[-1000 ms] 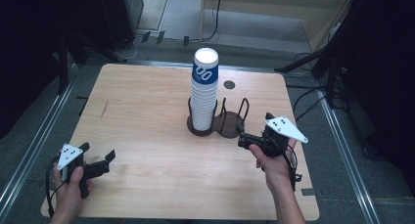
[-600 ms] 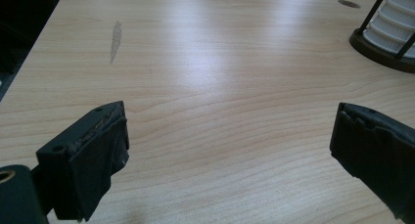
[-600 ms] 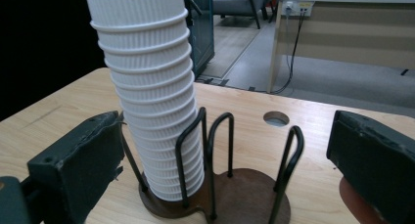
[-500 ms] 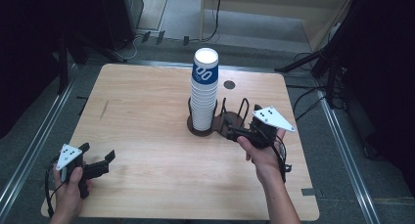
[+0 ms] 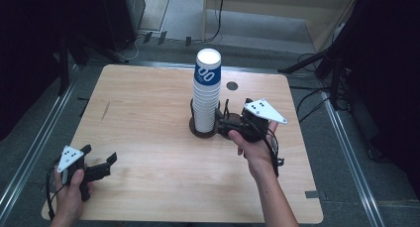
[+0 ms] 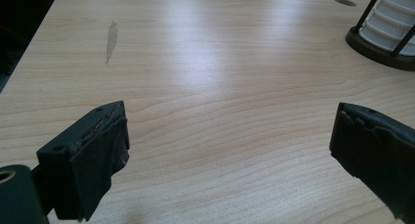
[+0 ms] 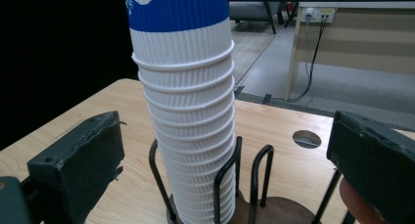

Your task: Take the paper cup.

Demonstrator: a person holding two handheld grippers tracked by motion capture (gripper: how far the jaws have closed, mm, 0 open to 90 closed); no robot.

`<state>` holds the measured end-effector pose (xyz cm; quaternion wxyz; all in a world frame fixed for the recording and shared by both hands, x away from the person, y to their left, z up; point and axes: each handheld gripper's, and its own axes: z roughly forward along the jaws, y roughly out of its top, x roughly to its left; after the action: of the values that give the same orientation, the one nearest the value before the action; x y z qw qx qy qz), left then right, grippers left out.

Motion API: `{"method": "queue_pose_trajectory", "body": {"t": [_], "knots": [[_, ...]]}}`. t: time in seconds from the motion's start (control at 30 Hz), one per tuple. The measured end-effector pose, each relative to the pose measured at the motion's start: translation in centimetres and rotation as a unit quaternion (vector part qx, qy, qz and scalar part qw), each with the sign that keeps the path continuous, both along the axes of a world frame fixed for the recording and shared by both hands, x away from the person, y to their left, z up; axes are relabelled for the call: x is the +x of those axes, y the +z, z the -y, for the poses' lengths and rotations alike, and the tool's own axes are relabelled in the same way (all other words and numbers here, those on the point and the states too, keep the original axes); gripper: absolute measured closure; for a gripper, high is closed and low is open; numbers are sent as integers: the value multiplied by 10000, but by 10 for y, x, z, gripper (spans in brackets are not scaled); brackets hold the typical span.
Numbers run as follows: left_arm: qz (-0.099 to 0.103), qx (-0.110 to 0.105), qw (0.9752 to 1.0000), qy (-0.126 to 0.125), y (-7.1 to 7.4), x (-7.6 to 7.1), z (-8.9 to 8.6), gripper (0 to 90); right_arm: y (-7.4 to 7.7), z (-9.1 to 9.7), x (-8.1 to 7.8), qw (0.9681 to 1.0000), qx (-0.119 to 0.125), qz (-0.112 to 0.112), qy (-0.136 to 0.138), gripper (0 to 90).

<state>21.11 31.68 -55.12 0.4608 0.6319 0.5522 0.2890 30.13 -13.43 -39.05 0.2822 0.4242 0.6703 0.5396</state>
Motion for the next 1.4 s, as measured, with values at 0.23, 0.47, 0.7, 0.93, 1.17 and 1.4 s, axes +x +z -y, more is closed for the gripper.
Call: {"method": "queue_pose_trajectory", "body": {"t": [0.23, 0.47, 0.7, 0.93, 1.17, 1.4], "knots": [[0, -4, 10000, -11, 0, 0, 0, 20, 3, -13, 4, 10000, 17, -9, 87, 1], [3, -11, 10000, -17, 0, 0, 0, 20, 7, -22, 8, 9999, 30, -6, 134, 1], [-9, -2, 10000, -8, 0, 0, 0, 20, 10, -29, 13, 9999, 31, -6, 158, 1], [-7, 2, 10000, -15, 0, 0, 0, 20, 12, -38, 20, 9998, 127, 24, 174, 2], [2, -1, 10000, -30, 0, 0, 0, 20, 14, -44, 27, 9999, 106, 72, 62, 3], [3, -8, 10000, -43, 0, 0, 0, 20, 17, -50, 33, 9999, 71, 137, -25, 6]]}}
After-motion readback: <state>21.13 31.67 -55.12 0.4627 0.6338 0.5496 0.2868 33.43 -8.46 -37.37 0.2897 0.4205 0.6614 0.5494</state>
